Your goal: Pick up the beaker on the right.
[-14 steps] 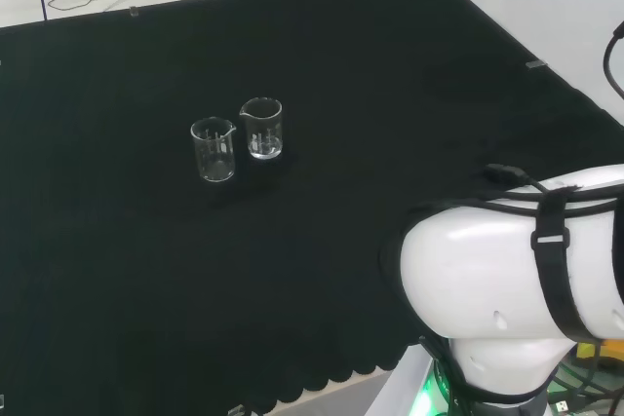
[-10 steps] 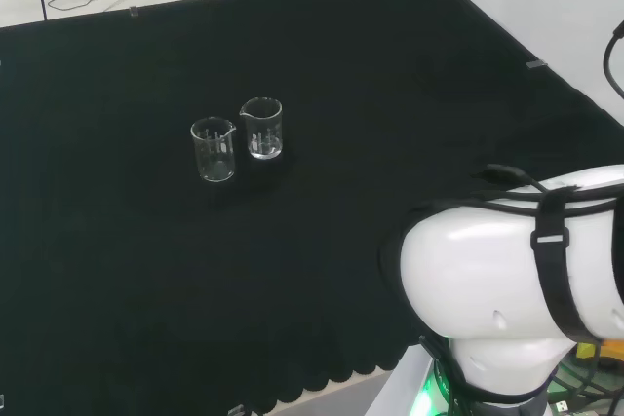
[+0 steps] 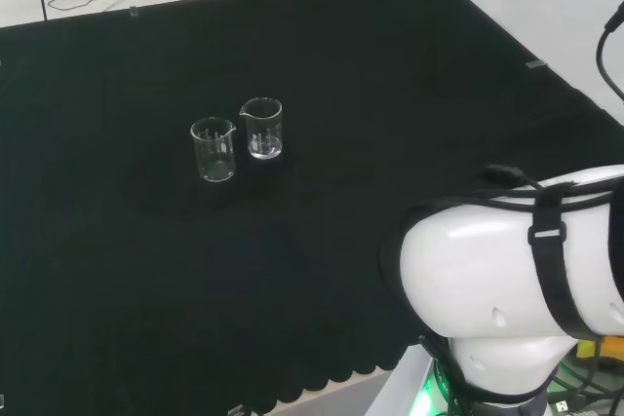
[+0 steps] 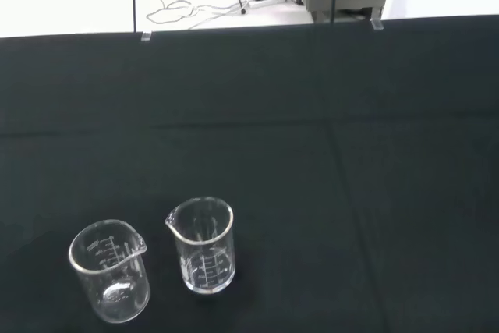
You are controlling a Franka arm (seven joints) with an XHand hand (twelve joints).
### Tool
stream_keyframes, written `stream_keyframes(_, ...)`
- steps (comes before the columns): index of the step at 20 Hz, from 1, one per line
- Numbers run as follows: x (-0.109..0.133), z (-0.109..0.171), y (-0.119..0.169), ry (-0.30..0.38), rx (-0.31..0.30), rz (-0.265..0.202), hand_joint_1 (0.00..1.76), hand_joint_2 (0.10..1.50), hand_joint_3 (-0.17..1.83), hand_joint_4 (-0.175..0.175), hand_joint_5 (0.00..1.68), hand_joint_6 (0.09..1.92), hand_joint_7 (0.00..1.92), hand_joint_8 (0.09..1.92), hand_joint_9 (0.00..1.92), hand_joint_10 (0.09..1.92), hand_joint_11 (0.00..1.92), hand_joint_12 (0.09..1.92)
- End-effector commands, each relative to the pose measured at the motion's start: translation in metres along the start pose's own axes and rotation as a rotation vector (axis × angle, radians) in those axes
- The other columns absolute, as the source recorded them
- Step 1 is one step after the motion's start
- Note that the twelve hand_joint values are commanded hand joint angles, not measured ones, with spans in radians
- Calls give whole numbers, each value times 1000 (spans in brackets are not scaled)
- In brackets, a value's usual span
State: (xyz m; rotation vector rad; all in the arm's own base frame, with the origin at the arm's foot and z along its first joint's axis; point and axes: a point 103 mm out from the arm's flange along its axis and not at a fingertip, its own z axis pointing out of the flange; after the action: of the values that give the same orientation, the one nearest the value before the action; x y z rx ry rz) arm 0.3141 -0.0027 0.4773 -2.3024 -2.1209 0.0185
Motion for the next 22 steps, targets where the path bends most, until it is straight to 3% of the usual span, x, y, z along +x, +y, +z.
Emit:
stream_keyframes(1, -10, 4, -4, -5, 8, 38, 174, 1226, 347, -6, 360, 87, 14, 495, 138, 647, 0, 1241)
stream_keyframes(13, -22, 44, 14, 33, 54, 104, 197, 1228, 316, -7, 360, 87, 16, 491, 140, 648, 0, 1236)
stream_keyframes(17, -20, 63, 27, 31, 72, 98, 234, 1211, 297, -8, 354, 87, 21, 491, 145, 649, 0, 1235)
stream_keyframes(22, -11, 94, 56, 43, 86, 55, 308, 1168, 274, -8, 339, 87, 46, 500, 176, 658, 0, 1250)
